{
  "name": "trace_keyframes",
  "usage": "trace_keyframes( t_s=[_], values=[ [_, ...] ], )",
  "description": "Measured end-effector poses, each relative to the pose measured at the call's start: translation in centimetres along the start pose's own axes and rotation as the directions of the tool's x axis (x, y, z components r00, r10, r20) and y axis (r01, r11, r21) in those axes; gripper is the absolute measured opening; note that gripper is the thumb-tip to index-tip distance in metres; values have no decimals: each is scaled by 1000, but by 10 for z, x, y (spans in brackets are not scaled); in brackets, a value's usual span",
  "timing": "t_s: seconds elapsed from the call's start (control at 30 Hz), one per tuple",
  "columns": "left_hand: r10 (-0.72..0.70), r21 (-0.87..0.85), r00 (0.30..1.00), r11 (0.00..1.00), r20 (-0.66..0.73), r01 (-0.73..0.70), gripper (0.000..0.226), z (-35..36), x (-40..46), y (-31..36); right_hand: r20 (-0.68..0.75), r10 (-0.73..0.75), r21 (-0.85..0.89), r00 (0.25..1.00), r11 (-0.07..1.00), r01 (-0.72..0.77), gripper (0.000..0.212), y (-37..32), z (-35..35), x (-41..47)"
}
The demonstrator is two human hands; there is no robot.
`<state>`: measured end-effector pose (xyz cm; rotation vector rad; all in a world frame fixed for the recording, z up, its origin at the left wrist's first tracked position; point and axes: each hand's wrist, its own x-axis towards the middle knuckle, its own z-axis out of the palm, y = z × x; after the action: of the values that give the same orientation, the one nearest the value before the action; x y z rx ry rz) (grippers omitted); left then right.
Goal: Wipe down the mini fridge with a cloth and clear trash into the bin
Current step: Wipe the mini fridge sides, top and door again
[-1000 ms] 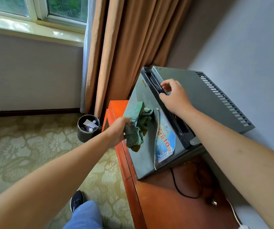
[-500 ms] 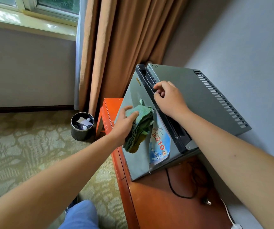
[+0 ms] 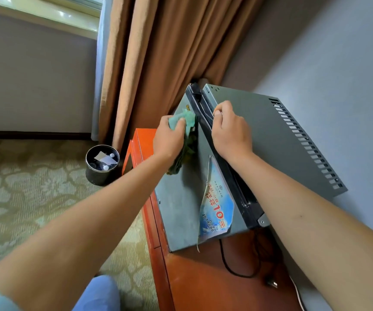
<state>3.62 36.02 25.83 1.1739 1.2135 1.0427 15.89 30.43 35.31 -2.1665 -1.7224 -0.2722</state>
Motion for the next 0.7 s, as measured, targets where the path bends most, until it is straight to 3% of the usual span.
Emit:
trace_keyframes(
  t_s=[0.17,0.27,0.4,0.57,0.7],
  values=[
    [28,-25,998,999,59,-27,23,5,-45,-10,-32,-31,-10,999,999,31,20,1,2,-1],
    [140,-5,975,990,172,-141,26,6,-105,-25,-33,-27,-13,999,1000,27,19,-1,1,-1],
    [302,38,944,950,136,-309,20,8,-84,-22,-34,-20,-21,999,1000,19,19,0,2,-2],
    [15,56,1000,998,-3,-15,24,7,-1,-22,-21,-32,-17,999,999,31,18,-1,1,-3],
    [-37,-21,998,999,58,38,23,10,-36,-39,0,-47,-43,999,998,47,16,-2,1,-3]
  ],
)
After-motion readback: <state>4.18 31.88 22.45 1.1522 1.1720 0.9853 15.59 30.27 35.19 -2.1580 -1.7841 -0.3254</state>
